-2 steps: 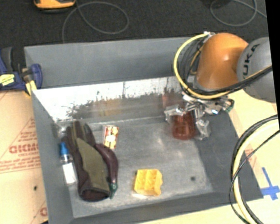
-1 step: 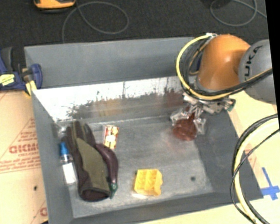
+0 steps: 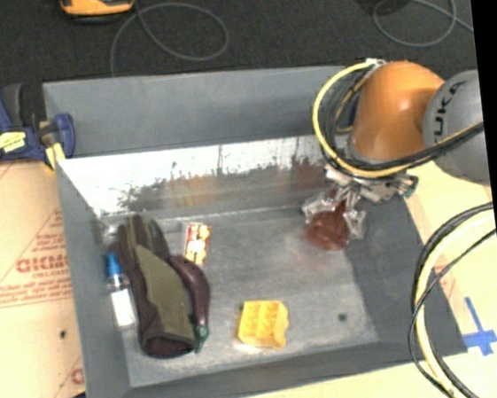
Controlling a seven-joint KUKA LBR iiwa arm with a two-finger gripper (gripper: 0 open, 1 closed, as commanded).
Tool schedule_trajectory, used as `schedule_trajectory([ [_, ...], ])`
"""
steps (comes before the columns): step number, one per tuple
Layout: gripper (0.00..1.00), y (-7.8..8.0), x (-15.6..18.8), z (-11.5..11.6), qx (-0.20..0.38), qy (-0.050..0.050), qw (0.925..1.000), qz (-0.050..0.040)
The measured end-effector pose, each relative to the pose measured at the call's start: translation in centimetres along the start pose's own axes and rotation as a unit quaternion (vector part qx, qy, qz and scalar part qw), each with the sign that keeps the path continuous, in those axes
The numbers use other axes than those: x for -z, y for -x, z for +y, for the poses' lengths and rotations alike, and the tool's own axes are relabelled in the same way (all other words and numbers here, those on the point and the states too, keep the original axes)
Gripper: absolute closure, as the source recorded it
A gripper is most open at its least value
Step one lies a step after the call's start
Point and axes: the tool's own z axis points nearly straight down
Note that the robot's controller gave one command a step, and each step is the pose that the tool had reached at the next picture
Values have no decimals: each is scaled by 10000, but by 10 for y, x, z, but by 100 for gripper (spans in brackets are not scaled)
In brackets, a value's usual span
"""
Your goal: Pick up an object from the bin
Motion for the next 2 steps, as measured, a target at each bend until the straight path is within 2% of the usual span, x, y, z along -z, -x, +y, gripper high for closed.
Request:
schedule_trajectory([
  [1, 100, 2, 99, -4, -19, -49, 10000, -26],
  [2, 100, 1, 58, -2, -27, -4, 10000, -18],
])
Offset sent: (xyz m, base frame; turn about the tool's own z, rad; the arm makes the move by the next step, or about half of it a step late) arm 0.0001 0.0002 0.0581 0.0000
